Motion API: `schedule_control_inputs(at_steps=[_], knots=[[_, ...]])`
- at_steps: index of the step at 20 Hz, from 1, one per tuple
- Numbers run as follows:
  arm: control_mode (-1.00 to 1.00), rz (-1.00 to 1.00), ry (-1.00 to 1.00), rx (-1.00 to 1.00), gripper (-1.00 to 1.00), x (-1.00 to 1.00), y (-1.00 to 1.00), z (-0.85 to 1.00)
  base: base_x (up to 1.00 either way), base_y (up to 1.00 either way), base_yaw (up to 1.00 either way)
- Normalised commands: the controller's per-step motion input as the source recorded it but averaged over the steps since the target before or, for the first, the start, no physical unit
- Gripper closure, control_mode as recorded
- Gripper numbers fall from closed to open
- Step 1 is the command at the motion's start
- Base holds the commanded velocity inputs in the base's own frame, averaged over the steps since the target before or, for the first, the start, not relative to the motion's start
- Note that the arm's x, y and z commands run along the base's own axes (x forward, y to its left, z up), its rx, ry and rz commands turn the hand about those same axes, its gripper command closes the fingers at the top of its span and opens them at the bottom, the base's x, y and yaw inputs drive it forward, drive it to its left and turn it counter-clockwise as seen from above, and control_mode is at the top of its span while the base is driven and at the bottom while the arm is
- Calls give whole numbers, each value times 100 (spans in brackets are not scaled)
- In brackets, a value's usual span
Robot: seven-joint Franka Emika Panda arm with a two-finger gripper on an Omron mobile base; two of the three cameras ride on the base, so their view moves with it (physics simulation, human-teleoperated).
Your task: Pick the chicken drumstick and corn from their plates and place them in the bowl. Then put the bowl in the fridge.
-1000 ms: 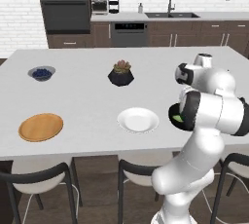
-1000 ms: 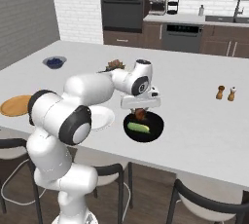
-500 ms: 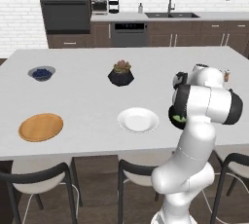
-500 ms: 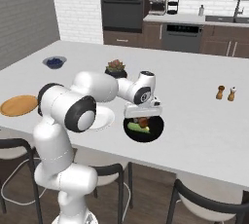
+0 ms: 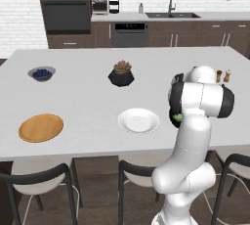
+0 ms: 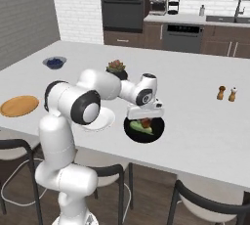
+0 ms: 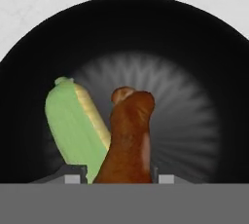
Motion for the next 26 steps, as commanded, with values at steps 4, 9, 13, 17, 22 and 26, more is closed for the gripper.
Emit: schedule_control_inputs(at_steps=[4, 9, 13, 17, 22, 26], knots=[[-100, 0, 0, 0, -100, -9, 0, 6, 0, 0, 0], [-100, 8, -4, 0, -100, -19, 0, 35, 0, 0, 0], [-100, 7, -4, 0, -100, -53, 0, 34, 0, 0, 0], [-100, -6, -6, 1, -100, -63, 4, 32, 0, 0, 0], [-100, -36, -8, 0, -100, -59, 0, 36, 0, 0, 0], [-100, -67, 0, 0, -100, -37, 0, 4, 0, 0, 0]])
